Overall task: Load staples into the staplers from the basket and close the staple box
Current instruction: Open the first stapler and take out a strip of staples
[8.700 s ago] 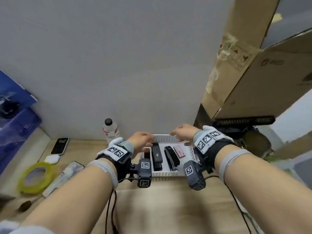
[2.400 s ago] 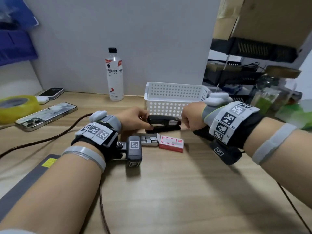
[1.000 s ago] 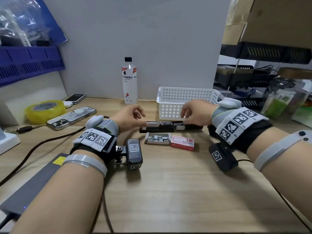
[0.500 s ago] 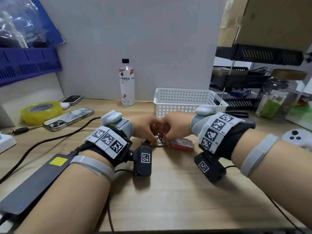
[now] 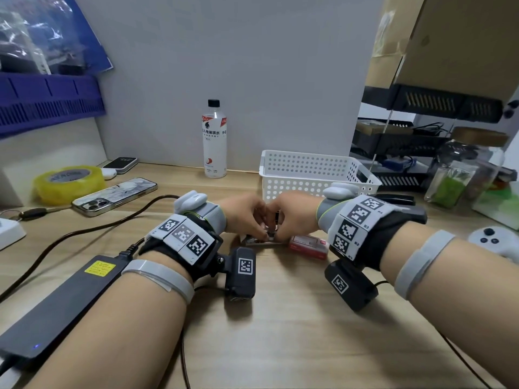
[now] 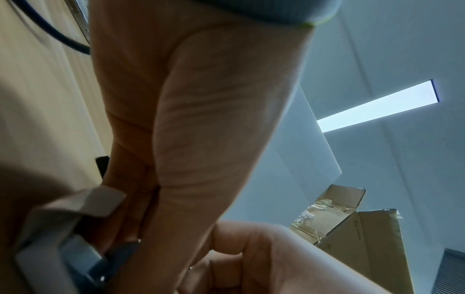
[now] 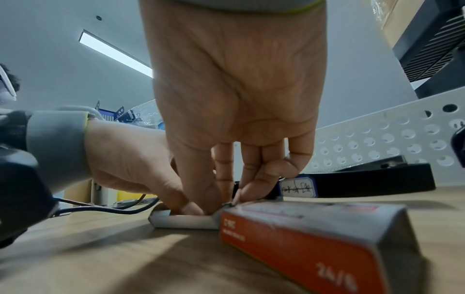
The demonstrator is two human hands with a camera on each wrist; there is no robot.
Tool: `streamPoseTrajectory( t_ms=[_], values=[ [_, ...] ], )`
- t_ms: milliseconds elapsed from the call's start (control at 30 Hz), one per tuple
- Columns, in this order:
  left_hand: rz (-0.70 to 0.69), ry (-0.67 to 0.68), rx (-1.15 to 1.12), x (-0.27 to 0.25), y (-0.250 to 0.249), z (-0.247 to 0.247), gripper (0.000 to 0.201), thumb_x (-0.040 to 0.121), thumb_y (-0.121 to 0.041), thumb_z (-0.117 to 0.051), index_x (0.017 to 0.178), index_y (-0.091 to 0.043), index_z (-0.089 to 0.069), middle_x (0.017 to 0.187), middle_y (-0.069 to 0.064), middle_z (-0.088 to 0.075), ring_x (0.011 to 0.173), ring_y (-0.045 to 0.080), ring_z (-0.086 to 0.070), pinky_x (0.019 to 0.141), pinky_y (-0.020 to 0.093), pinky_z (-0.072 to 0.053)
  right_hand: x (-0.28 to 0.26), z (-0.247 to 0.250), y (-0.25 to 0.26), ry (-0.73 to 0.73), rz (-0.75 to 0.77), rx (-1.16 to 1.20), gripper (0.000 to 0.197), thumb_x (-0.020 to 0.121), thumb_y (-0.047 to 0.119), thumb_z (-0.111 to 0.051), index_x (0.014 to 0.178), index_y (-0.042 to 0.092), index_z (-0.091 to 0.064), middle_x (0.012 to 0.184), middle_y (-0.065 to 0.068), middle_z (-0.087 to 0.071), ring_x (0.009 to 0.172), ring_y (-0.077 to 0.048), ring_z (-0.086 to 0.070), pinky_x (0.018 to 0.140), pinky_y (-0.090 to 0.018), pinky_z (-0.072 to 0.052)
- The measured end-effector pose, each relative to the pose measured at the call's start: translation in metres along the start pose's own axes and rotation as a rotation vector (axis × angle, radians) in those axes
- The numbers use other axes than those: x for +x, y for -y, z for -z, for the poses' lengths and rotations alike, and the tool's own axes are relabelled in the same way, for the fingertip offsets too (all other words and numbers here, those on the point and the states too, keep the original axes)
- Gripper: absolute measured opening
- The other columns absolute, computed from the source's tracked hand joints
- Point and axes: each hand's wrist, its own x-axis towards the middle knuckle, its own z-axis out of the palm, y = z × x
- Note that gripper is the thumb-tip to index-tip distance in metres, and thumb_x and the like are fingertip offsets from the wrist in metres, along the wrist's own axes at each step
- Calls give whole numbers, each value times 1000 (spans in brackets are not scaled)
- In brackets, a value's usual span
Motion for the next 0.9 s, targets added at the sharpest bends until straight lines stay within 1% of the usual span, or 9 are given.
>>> streamPoseTrajectory(
  t_ms=[133,267,400,467,533,633,733,800,900],
  values=[
    [-14,11,-100,0,5,1,18,73,-15,-82,87,-23,-73,86,1,-75,72,8,-62,75,26,-54,-1,2,-6,6,-43,93,16,77,21,-76,93,22,-73,70,12,-59,68,-10,-57,57,-22,-41],
    [-31,6,-314,-1,14,5,25,75,-12,-81,99,-17,-78,90,7,-75,79,13,-65,91,42,-54,0,5,-16,-18,-80,233,11,74,24,-79,83,24,-73,67,10,-62,66,-10,-57,60,-24,-41],
    [-38,-12,-507,-6,20,7,25,80,-16,-80,104,-20,-78,85,3,-70,81,12,-60,85,33,-52,-1,5,-25,-37,-91,487,10,75,16,-79,82,19,-72,63,8,-65,62,-12,-56,64,-25,-44],
    [-16,-12,-681,-8,22,6,27,83,-12,-76,110,-12,-75,98,10,-73,88,13,-65,90,26,-53,0,7,-26,-61,-98,627,11,77,9,-77,84,14,-71,69,-1,-68,62,-13,-59,63,-26,-45],
    [34,-18,-927,-8,19,6,28,87,-5,-71,115,-3,-70,112,19,-71,100,20,-68,92,27,-55,2,10,-25,-93,-116,777,12,80,4,-74,86,12,-67,72,-5,-67,61,-12,-63,58,-25,-44],
    [112,-10,-1271,-6,15,12,21,91,1,-62,110,5,-67,114,23,-67,106,28,-67,91,28,-55,9,17,-18,-136,-125,968,14,84,0,-69,87,12,-63,73,-8,-66,60,-12,-62,58,-20,-48],
    [129,54,-1502,-5,13,16,27,96,2,-51,119,16,-57,123,32,-61,119,34,-61,99,34,-50,22,19,-10,-203,-110,937,13,83,3,-72,81,13,-64,75,-12,-67,65,-18,-61,63,-26,-52],
    [183,25,-1644,-7,14,18,23,94,9,-45,113,19,-54,118,31,-61,118,36,-61,107,32,-45,32,18,-4,-253,-105,786,11,80,9,-77,81,16,-69,81,-11,-72,71,-21,-64,70,-33,-54],
    [271,16,-1833,-13,22,21,35,88,9,-42,122,16,-49,121,30,-57,117,43,-60,104,37,-48,39,15,5,-283,-65,647,21,78,13,-79,97,19,-73,85,-3,-75,76,-15,-68,79,-33,-56]
  ],
)
